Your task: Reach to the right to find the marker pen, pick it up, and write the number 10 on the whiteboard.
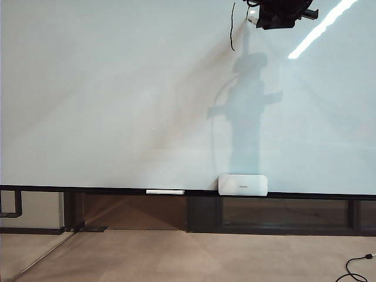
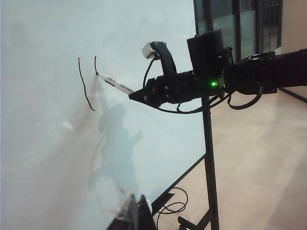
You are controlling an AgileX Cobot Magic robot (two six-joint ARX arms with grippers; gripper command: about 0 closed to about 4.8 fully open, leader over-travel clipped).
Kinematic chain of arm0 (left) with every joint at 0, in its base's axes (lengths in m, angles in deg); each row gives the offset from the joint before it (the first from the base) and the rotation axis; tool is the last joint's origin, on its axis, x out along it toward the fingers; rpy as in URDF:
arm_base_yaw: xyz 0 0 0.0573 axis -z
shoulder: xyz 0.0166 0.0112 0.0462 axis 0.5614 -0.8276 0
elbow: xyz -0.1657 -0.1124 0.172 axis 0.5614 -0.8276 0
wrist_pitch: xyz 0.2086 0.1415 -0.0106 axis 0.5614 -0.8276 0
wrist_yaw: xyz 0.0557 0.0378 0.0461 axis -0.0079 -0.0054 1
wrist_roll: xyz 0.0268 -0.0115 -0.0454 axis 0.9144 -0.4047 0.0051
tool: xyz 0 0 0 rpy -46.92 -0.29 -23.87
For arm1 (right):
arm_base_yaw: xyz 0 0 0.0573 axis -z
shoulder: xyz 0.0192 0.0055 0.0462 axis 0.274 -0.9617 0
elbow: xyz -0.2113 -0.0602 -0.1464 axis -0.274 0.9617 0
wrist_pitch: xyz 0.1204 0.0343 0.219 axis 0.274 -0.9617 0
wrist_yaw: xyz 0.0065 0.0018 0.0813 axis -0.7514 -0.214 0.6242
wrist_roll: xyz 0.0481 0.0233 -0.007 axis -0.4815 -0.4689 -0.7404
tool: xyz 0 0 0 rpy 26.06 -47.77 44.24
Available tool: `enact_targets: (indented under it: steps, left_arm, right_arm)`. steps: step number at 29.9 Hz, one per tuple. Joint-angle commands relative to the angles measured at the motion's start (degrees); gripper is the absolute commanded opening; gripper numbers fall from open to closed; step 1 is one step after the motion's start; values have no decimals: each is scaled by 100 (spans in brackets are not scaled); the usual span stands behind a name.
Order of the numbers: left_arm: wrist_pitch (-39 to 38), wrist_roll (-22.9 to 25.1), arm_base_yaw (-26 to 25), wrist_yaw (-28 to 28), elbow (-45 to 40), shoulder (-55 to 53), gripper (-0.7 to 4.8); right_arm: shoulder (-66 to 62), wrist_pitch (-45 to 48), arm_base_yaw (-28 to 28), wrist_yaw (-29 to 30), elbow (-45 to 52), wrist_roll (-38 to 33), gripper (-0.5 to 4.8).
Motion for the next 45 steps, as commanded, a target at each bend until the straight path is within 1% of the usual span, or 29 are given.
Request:
enact_targets:
  steps: [1, 5, 13, 17, 19, 22, 25, 30, 37, 43, 45]
  left_arm:
    - [96, 46, 2, 0, 28, 15, -6]
    - [94, 46, 2, -2, 28, 24, -6]
    - [90, 44, 2, -2, 31, 39, -6]
    - [70, 39, 2, -2, 31, 39, -6]
    - [74, 37, 2, -2, 35, 39, -6]
    - [111, 15, 2, -2, 35, 39, -6]
    - [153, -22, 2, -35, 37, 39, -6]
    - [225, -26, 4, -304, 37, 37, -6]
    - [236, -48, 2, -302, 37, -17, -6]
    - [243, -17, 2, -299, 37, -15, -6]
    - [245, -20, 2, -299, 37, -15, -6]
  right_arm:
    - [-2, -286, 7, -199, -9, 22, -3]
    - [-7, -520, 11, -195, 7, 42, -3]
    - [0, -627, 7, -153, 299, 33, -3]
    - [319, -621, -76, -170, 299, 131, -3]
    - [581, -518, -144, -245, 297, 332, -3]
    - [778, -177, -140, -219, 260, 205, -3]
    - [772, -94, -133, -267, 260, 188, -3]
    - [715, 376, -133, -267, 260, 133, -3]
    - [531, 638, -129, -289, 247, 39, -3]
    - [166, 437, -127, -308, -350, 35, -3]
    - [144, 184, -118, -308, -439, 39, -3]
